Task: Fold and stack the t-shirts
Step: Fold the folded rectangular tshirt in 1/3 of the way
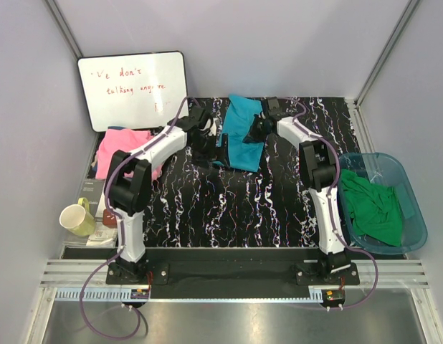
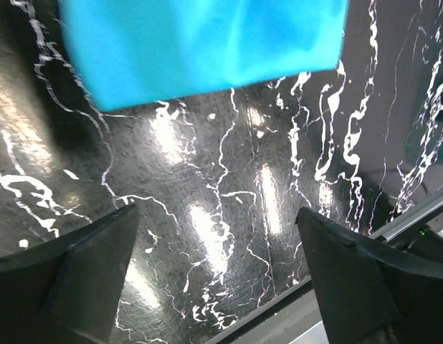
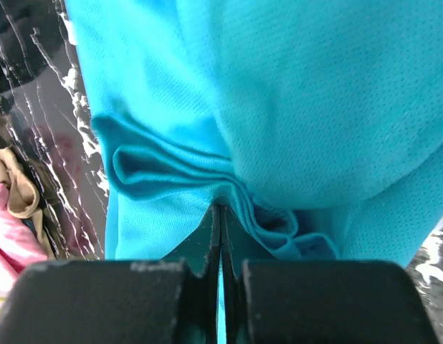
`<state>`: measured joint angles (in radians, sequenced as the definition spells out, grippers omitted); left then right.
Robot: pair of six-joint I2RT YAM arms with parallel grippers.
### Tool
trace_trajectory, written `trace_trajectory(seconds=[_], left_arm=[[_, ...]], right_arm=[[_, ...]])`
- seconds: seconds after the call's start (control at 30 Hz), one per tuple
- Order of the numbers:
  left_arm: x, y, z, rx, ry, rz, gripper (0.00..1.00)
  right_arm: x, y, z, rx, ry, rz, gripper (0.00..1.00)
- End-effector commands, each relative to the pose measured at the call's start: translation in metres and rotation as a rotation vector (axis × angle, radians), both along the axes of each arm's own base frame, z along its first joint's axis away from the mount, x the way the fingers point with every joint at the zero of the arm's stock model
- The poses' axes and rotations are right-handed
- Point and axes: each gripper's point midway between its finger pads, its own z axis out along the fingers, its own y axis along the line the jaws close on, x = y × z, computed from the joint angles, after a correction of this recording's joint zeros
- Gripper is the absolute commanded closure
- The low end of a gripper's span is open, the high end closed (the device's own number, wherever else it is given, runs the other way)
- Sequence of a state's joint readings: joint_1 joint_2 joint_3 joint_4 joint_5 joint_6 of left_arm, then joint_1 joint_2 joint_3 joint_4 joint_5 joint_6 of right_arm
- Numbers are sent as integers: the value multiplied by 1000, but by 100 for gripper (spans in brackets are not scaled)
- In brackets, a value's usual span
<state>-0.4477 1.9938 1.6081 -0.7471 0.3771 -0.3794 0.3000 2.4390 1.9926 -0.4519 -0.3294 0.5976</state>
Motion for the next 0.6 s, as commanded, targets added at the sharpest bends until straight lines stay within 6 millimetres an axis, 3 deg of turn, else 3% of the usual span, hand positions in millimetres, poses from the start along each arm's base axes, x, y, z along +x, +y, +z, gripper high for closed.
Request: trace_trajectory(seconds=[0.0,0.03,0.1,0.13,0.17,0.2,0.23,0.27,0.3,0.33,0.47,0.57], left_arm=[[18,13,20,-10,-70,11,1],[21,14,21,-11,-79,14,1],[27,21,19,-6,-80,31,1],[31,24,17,-5,-81,42,1],[35,26,12,-3,-73,52,1],[40,31,8,-6,-67,68,1],[43,31,-4,-6,-43,73,1],[48,29,-4,-25,-38,69,1],[52,30,-10,-31,-22,78,1],[58,22,-26,-53,18,74,11],[68,8,-51,-102,82,79,18],[71,1,-57,-138,98,88,19]], right_arm=[[6,-17,17,-68,-31,-47,100],[5,-19,21,-71,-41,-43,100],[4,-21,51,-68,-93,-41,95],[-3,-24,53,-72,-92,-46,90],[-5,-26,85,-59,-150,-53,80],[-9,-28,96,-54,-171,-63,72],[-18,-31,93,-60,-169,-69,62],[-23,-35,121,-49,-220,-85,45],[-28,-38,126,-52,-228,-91,42],[-47,-45,132,-54,-219,-103,35],[-81,-56,120,-62,-163,-112,32],[-99,-61,100,-61,-96,-125,33]])
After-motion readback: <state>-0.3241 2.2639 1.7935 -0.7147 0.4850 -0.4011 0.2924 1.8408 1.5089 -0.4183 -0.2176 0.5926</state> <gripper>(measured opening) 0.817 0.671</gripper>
